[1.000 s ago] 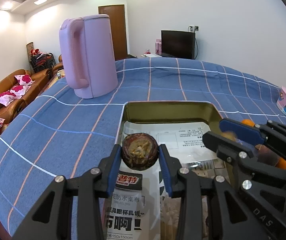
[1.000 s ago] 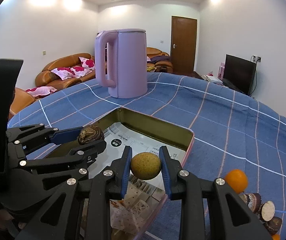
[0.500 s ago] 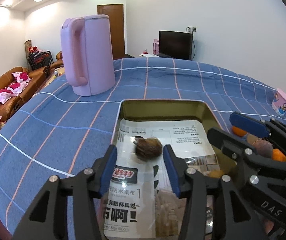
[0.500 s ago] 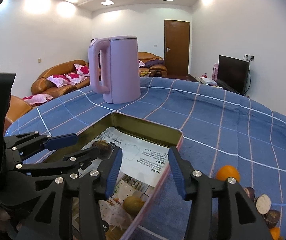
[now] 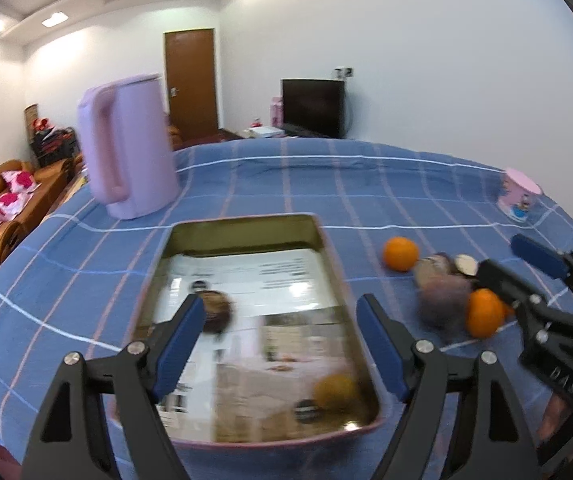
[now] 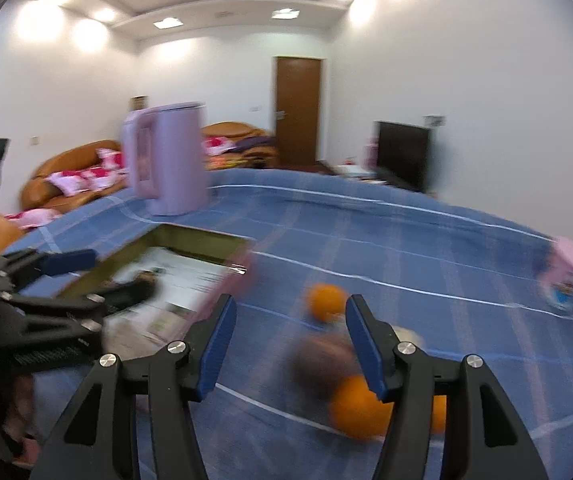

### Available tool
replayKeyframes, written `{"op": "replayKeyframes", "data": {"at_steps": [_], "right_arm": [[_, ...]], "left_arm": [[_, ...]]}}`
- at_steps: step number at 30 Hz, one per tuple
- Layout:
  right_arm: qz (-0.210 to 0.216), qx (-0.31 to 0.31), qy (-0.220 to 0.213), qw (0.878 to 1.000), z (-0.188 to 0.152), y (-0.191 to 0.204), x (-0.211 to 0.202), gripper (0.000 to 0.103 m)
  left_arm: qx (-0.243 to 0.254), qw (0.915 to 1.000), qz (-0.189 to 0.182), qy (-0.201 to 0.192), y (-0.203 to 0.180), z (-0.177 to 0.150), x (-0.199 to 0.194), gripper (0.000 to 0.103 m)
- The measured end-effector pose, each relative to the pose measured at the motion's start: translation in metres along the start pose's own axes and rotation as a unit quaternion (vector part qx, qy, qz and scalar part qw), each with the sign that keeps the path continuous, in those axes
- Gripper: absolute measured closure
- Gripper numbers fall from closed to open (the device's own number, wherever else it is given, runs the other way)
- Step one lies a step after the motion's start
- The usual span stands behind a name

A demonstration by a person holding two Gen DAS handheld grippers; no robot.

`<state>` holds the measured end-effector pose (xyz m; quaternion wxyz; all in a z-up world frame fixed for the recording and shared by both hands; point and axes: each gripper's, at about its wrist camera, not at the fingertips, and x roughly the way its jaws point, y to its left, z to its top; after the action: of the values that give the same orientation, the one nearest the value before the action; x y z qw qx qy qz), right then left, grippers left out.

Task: Organize fruits
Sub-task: 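Move both open tools back to the fruit cluster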

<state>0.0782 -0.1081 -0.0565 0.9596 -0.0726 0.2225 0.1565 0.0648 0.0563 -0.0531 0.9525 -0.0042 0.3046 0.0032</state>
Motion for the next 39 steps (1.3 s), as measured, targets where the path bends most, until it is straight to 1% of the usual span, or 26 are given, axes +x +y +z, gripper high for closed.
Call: {"op": "replayKeyframes", "data": {"at_steps": [1, 4, 5, 7, 9, 13, 15, 18, 22, 27, 28, 33, 35, 37, 39], "right_arm": [[-0.013, 0.004, 0.000, 1.000, -0.004, -0.009, -0.005, 0.044], [-0.058, 0.021, 0.013, 0.998, -0.015, -0.042, -0.017, 0.035], [-0.069, 0.028, 0.018, 0.997, -0.018, -0.051, -0.019, 0.035], [-0.072, 0.040, 0.033, 0.996, -0.024, -0.068, -0.022, 0.035], [-0.086, 0.043, 0.048, 0.994, -0.031, -0.076, -0.020, 0.035], [-0.070, 0.075, 0.083, 0.991, -0.044, -0.094, -0.011, 0.035], [-0.061, 0.080, 0.083, 0.991, -0.045, -0.097, -0.012, 0.035], [-0.050, 0.085, 0.100, 0.990, -0.046, -0.098, -0.007, 0.035], [-0.044, 0.090, 0.117, 0.988, -0.048, -0.097, 0.000, 0.045], [-0.025, 0.094, 0.137, 0.986, -0.051, -0.099, 0.006, 0.050], [-0.020, 0.094, 0.142, 0.985, -0.052, -0.099, 0.009, 0.052], [-0.012, 0.100, 0.141, 0.985, -0.051, -0.101, 0.010, 0.055], [-0.012, 0.105, 0.136, 0.985, -0.051, -0.103, 0.008, 0.060], [-0.011, 0.112, 0.133, 0.985, -0.051, -0.106, 0.006, 0.063], [-0.009, 0.119, 0.132, 0.984, -0.052, -0.108, 0.005, 0.063]], "left_arm": [[0.004, 1.0000, -0.006, -0.002, -0.008, 0.000, 0.000, 0.021], [0.019, 0.9996, -0.020, -0.001, -0.029, -0.001, 0.000, 0.021], [0.025, 0.9994, -0.025, 0.001, -0.037, -0.002, 0.002, 0.021], [0.034, 0.9989, -0.031, 0.004, -0.047, -0.003, 0.004, 0.021], [0.045, 0.9984, -0.034, 0.009, -0.059, -0.005, 0.007, 0.021], [0.058, 0.9974, -0.040, 0.017, -0.076, -0.008, 0.011, 0.021], [0.062, 0.9970, -0.043, 0.018, -0.081, -0.007, 0.014, 0.021], [0.065, 0.9969, -0.041, 0.019, -0.089, -0.004, 0.021, 0.021], [0.069, 0.9961, -0.045, 0.032, -0.095, -0.001, 0.032, 0.021], [0.068, 0.9949, -0.059, 0.045, -0.099, 0.000, 0.039, 0.021], [0.068, 0.9946, -0.062, 0.048, -0.100, 0.001, 0.041, 0.021], [0.060, 0.9929, -0.080, 0.065, -0.100, 0.003, 0.052, 0.021], [0.059, 0.9925, -0.085, 0.065, -0.100, 0.005, 0.054, 0.021], [0.059, 0.9923, -0.087, 0.065, -0.099, 0.006, 0.055, 0.021], [0.060, 0.9920, -0.090, 0.065, -0.101, 0.006, 0.056, 0.023]]}}
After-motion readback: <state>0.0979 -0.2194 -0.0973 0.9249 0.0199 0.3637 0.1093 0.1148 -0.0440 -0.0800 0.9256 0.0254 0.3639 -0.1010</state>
